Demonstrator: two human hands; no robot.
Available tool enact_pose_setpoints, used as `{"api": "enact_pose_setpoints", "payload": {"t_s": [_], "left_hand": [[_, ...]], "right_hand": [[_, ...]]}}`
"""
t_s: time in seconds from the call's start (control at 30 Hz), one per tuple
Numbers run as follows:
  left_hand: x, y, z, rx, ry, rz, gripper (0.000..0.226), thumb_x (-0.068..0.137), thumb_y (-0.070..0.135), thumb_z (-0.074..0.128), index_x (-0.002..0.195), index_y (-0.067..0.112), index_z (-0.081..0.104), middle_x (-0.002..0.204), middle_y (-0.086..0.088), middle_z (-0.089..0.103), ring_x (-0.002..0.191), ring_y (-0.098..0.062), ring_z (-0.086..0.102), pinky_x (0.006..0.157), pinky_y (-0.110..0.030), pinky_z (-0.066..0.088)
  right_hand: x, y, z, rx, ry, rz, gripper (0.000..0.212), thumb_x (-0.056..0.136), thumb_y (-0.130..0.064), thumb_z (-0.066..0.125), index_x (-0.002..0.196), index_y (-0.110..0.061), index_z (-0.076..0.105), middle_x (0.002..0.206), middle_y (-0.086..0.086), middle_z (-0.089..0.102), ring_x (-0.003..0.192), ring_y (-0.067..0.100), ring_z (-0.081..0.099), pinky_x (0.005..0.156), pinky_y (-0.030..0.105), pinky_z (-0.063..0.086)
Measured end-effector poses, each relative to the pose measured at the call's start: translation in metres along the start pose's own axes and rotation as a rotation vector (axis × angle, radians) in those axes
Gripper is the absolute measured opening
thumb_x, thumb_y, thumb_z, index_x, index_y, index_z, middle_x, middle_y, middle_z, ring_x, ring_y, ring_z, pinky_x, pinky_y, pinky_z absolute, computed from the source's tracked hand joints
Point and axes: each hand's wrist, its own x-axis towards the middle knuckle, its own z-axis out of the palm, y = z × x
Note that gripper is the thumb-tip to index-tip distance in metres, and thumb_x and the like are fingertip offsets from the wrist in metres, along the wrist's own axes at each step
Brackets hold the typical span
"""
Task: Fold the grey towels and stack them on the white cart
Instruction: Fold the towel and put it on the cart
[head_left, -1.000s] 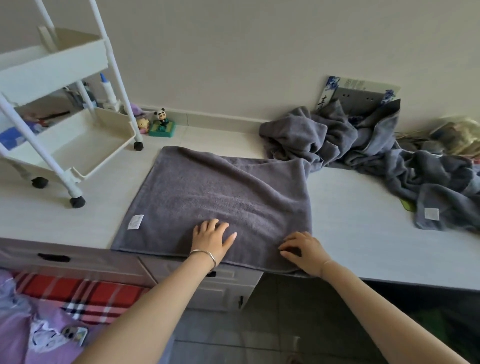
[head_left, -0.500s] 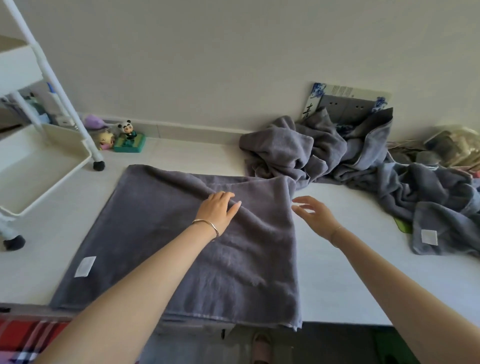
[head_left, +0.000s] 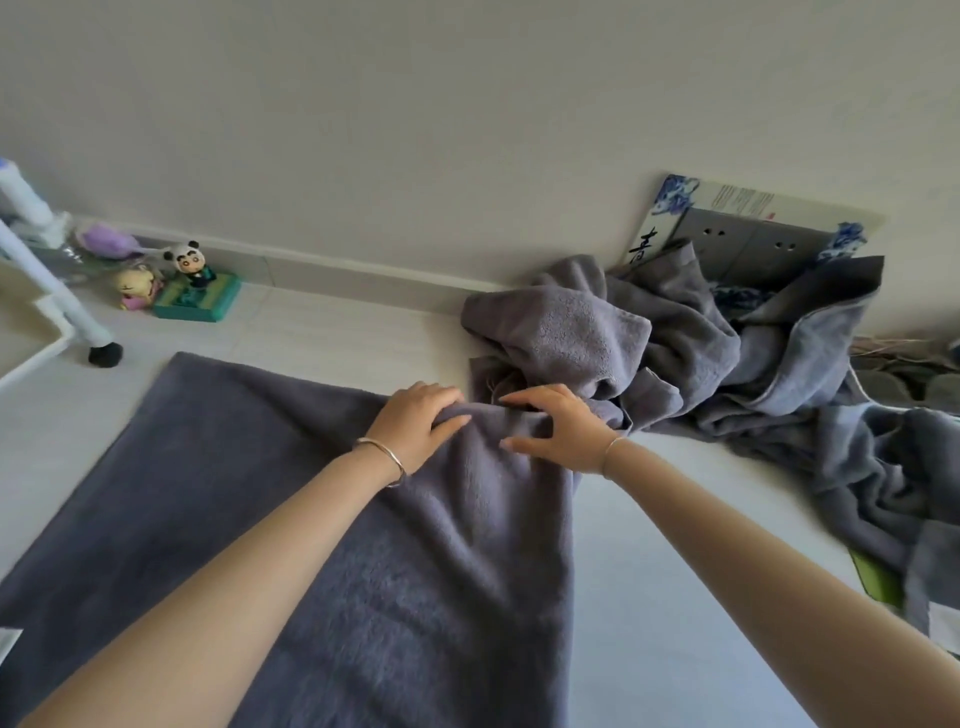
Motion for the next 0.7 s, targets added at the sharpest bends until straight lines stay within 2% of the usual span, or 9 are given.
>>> {"api": "enact_pose_setpoints", "payload": {"t_s": [0.07, 0.1, 0.13, 0.2, 0.33, 0.47, 0.53, 0.6, 0.7], "left_hand": [[0.006, -0.005, -0.007, 0.007, 0.147, 0.053, 0.033, 0.088, 0.042, 0.042, 0.085, 0.014, 0.06, 0.079, -0.005, 0.056, 0.077, -0.027, 0.052, 0.067, -0.034, 0.037], [0.009, -0.008, -0.007, 0.054, 0.183, 0.041, 0.034, 0.088, 0.042, 0.042, 0.087, 0.015, 0.062, 0.082, -0.005, 0.057, 0.079, -0.028, 0.052, 0.068, -0.033, 0.037], [0.01, -0.01, -0.004, 0.108, 0.167, -0.011, 0.031, 0.089, 0.04, 0.045, 0.092, 0.015, 0.064, 0.087, -0.006, 0.058, 0.085, -0.029, 0.053, 0.072, -0.035, 0.038], [0.004, -0.011, 0.013, 0.151, 0.085, -0.143, 0.024, 0.093, 0.032, 0.05, 0.108, 0.019, 0.063, 0.105, -0.006, 0.059, 0.101, -0.029, 0.051, 0.084, -0.037, 0.037], [-0.019, -0.014, 0.052, 0.102, 0.063, -0.255, 0.058, 0.094, 0.046, 0.026, 0.14, 0.013, 0.041, 0.139, -0.008, 0.047, 0.127, -0.028, 0.044, 0.108, -0.035, 0.028], [-0.023, -0.016, 0.059, 0.139, -0.001, -0.278, 0.076, 0.082, 0.058, -0.004, 0.149, 0.022, -0.001, 0.158, -0.003, 0.008, 0.144, -0.018, 0.014, 0.117, -0.033, 0.01], [-0.023, -0.016, 0.058, 0.177, -0.029, -0.247, 0.075, 0.081, 0.059, -0.009, 0.148, 0.027, -0.005, 0.159, -0.001, 0.005, 0.145, -0.018, 0.009, 0.118, -0.032, 0.006], [-0.023, -0.017, 0.059, 0.211, -0.048, -0.229, 0.075, 0.08, 0.06, -0.01, 0.149, 0.03, -0.004, 0.159, 0.0, 0.006, 0.146, -0.018, 0.007, 0.118, -0.034, 0.004], [-0.023, -0.018, 0.061, 0.268, -0.068, -0.261, 0.078, 0.078, 0.061, -0.013, 0.149, 0.03, -0.001, 0.159, 0.0, 0.004, 0.146, -0.018, 0.004, 0.118, -0.037, 0.002]], "right_hand": [[0.01, -0.005, -0.005, 0.043, -0.053, 0.015, 0.05, 0.07, -0.052, 0.075, 0.11, -0.025, 0.063, 0.102, -0.006, 0.063, 0.1, 0.012, 0.053, 0.09, 0.026, 0.041], [0.014, -0.005, -0.009, 0.016, -0.097, 0.028, 0.04, 0.069, -0.055, 0.074, 0.09, -0.022, 0.063, 0.083, -0.008, 0.059, 0.081, 0.012, 0.052, 0.075, 0.025, 0.041], [0.017, -0.004, -0.015, -0.046, -0.166, 0.056, 0.044, 0.068, -0.06, 0.073, 0.071, -0.019, 0.056, 0.068, -0.008, 0.05, 0.066, 0.013, 0.045, 0.063, 0.026, 0.036], [0.016, 0.001, -0.027, -0.165, -0.338, 0.156, 0.059, 0.067, -0.068, 0.068, 0.058, -0.016, 0.043, 0.059, -0.006, 0.039, 0.058, 0.015, 0.036, 0.057, 0.029, 0.03], [0.002, 0.018, -0.045, -0.141, -0.481, 0.239, 0.052, 0.071, -0.064, 0.068, 0.063, -0.016, 0.048, 0.061, -0.009, 0.046, 0.059, 0.01, 0.041, 0.057, 0.024, 0.032], [-0.004, 0.024, -0.066, -0.059, -0.442, 0.297, 0.071, 0.066, -0.079, 0.056, 0.064, -0.009, 0.049, 0.063, -0.007, 0.045, 0.062, 0.011, 0.044, 0.067, 0.029, 0.036], [-0.007, 0.018, -0.072, -0.267, -0.438, 0.311, 0.067, 0.07, -0.076, 0.054, 0.058, -0.012, 0.038, 0.063, -0.002, 0.04, 0.064, 0.015, 0.04, 0.062, 0.028, 0.031], [-0.01, 0.019, -0.069, -0.468, -0.42, 0.266, 0.059, 0.076, -0.066, 0.059, 0.065, -0.009, 0.051, 0.07, 0.001, 0.051, 0.072, 0.018, 0.049, 0.064, 0.025, 0.037], [-0.019, 0.039, -0.052, -0.32, -0.117, 0.152, 0.037, 0.074, -0.043, 0.075, 0.091, -0.013, 0.061, 0.086, 0.0, 0.06, 0.089, 0.024, 0.057, 0.08, 0.034, 0.044]]}}
